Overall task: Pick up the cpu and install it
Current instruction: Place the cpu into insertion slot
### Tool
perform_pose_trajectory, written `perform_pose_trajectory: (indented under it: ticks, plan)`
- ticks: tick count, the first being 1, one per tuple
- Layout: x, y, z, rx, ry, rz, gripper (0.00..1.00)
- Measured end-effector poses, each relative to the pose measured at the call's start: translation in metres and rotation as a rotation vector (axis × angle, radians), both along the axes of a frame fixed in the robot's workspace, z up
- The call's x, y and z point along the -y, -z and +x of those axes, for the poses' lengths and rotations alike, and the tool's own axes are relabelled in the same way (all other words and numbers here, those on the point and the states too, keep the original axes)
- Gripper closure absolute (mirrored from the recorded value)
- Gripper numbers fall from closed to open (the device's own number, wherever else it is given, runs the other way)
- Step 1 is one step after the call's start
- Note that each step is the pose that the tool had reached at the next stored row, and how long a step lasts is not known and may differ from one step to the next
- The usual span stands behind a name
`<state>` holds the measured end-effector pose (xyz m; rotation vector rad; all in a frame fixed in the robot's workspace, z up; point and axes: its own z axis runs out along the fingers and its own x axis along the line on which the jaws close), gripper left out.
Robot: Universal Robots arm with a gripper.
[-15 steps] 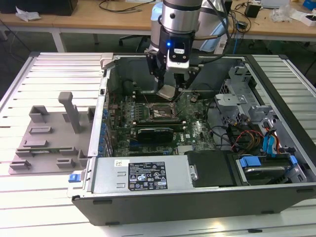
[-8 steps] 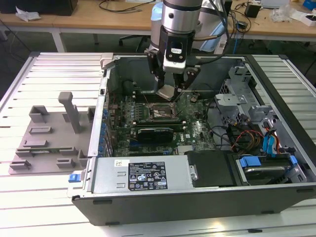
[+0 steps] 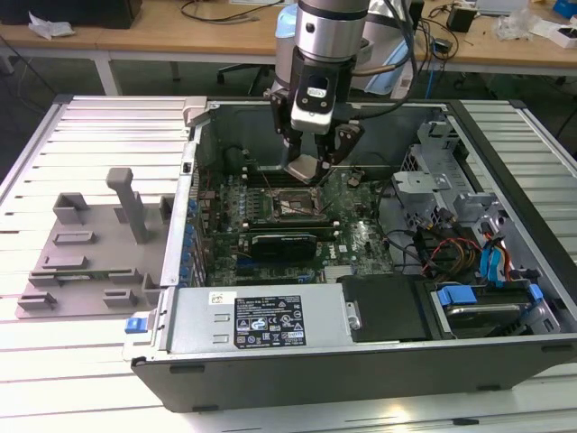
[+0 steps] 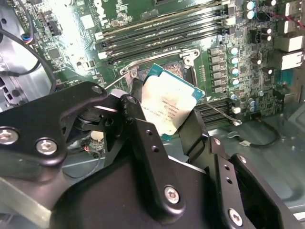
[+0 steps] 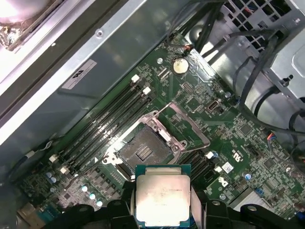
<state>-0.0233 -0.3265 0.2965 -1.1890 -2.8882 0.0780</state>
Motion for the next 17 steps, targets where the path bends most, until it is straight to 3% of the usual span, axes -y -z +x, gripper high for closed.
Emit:
perform_pose_trajectory:
  ticks: [5,17]
  plan:
    - [0.0000,0.0001,0.0000,0.0000,0.062,-0.0004,0.45]
    - [0.0000,0.0001,0.0000,0.0000,0.150,-0.0015,0.45]
